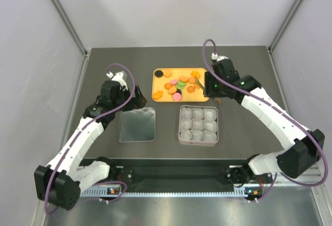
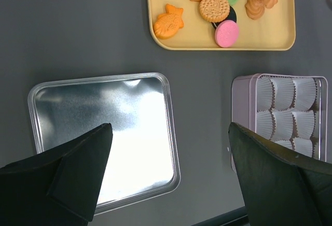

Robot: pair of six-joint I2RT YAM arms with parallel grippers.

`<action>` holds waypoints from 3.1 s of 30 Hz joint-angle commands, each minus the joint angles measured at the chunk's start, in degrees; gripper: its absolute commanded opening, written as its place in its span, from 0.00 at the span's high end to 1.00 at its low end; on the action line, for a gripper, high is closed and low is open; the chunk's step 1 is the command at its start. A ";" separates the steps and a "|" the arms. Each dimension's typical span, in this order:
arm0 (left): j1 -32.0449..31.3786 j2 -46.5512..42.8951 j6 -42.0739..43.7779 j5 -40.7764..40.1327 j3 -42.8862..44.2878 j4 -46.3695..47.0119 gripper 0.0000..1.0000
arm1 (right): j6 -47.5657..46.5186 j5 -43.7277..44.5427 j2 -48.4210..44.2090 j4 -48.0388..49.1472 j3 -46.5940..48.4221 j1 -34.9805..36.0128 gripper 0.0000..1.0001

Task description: Pack the cookies

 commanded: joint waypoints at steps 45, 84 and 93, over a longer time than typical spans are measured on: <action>0.60 -3.39 0.97 -2.81 0.75 1.26 0.01 | -3.91 2.76 22.37 4.63 10.12 14.28 0.51; 0.69 -3.30 0.89 -3.08 0.67 1.17 0.02 | -5.05 -2.33 20.61 3.13 12.93 8.39 0.59; 0.77 -3.21 0.89 -3.17 0.58 1.17 0.01 | -4.96 -3.74 20.61 3.22 14.43 5.93 0.60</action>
